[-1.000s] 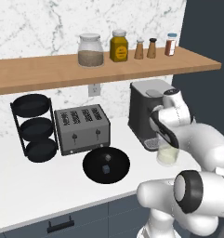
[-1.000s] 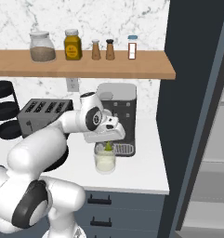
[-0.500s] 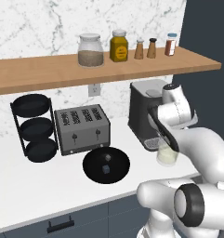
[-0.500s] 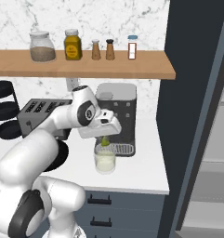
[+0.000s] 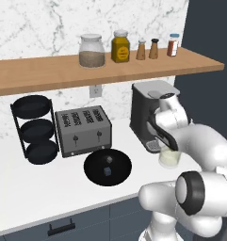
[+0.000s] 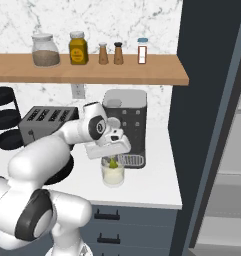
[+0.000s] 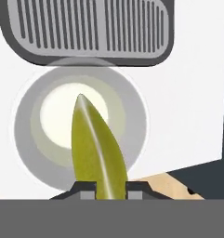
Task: Grab a lemon wedge from the fridge and one ice cube from the ice bowl, and put them in the glass of lemonade.
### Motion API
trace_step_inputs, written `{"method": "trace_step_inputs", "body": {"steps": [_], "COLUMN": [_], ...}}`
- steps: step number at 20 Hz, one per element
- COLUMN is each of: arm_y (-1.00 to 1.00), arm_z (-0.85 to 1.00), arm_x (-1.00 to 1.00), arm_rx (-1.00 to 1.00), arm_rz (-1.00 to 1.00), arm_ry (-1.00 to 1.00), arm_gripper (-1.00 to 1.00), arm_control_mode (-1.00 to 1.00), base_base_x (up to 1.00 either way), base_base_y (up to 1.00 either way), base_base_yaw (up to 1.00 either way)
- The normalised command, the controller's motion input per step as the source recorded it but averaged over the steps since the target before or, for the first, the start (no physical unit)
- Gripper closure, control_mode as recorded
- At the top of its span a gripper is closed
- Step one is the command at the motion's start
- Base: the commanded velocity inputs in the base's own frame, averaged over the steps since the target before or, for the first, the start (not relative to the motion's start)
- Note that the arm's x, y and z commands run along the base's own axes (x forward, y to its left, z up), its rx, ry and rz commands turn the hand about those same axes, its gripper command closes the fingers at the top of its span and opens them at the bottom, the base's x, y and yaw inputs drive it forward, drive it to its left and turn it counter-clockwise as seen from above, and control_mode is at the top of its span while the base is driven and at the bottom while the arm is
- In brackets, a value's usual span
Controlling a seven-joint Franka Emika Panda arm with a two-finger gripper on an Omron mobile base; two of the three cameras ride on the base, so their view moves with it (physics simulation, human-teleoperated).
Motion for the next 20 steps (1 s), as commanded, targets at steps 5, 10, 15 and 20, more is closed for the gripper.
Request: {"method": "trace_step_inputs", "body": {"steps": [5,10,15,20], "arm_y": [0.0,0.0,0.0,0.19], "arm_z": [0.1,-0.03,-0.03,0.44], "arm_x": [0.33,0.22,-0.1,-0.91], "arm_rx": [0.0,0.0,0.0,0.0], "arm_rz": [0.0,0.0,0.01,0.02], "arm_ry": [0.0,0.0,0.0,-0.03], "arm_gripper": [1.0,-1.0,-1.0,-1.0], "arm_control_mode": [-1.0,-1.0,-1.0,-1.0], "base_base_x": [0.0,0.0,0.0,0.0], "base_base_y": [0.0,0.0,0.0,0.0], "base_base_yaw": [0.0,0.0,0.0,0.0]}}
